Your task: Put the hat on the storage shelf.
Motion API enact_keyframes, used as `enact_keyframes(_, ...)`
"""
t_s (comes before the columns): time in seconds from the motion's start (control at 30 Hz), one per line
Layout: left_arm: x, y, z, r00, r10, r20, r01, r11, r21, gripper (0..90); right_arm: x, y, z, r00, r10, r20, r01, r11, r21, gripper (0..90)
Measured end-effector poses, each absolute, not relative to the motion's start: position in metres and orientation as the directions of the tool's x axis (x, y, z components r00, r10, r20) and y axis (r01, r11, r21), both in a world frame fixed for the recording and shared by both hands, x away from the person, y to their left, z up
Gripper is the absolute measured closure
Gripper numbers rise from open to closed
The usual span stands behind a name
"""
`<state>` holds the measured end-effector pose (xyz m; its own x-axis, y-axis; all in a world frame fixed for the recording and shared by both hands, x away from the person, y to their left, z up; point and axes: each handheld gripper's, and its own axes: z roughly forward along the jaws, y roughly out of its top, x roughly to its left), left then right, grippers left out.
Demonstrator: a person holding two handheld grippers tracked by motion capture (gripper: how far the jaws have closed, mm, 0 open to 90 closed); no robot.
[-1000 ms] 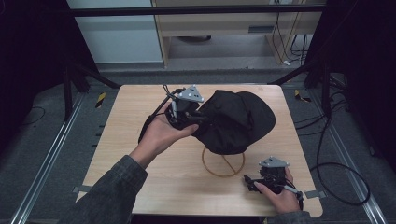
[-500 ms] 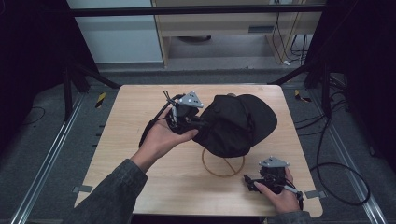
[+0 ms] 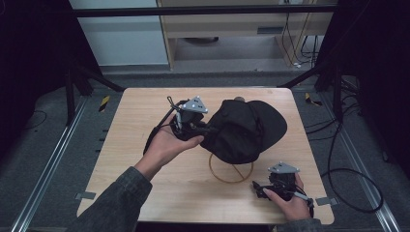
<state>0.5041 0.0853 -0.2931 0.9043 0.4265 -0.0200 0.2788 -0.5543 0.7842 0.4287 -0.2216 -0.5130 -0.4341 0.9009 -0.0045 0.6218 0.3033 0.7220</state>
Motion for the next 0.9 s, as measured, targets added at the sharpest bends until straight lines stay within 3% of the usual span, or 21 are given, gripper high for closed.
enact_keyframes(0.23,0.503,0.089,-0.294,0.902,0.43,-0.021,0.281,-0.551,0.785,76.6,0.429,-0.222,-0.513,-0.434,0.901,-0.004,0.622,0.303,0.722,0.4)
enact_keyframes(0.37,0.503,0.092,-0.294,0.895,0.445,-0.026,0.289,-0.536,0.793,67.3,0.429,-0.221,-0.513,-0.433,0.901,-0.003,0.623,0.302,0.722,0.4)
enact_keyframes(0.9,0.494,0.114,-0.286,0.879,0.476,-0.025,0.29,-0.493,0.82,58.9,0.429,-0.221,-0.513,-0.434,0.901,-0.003,0.623,0.302,0.722,0.4)
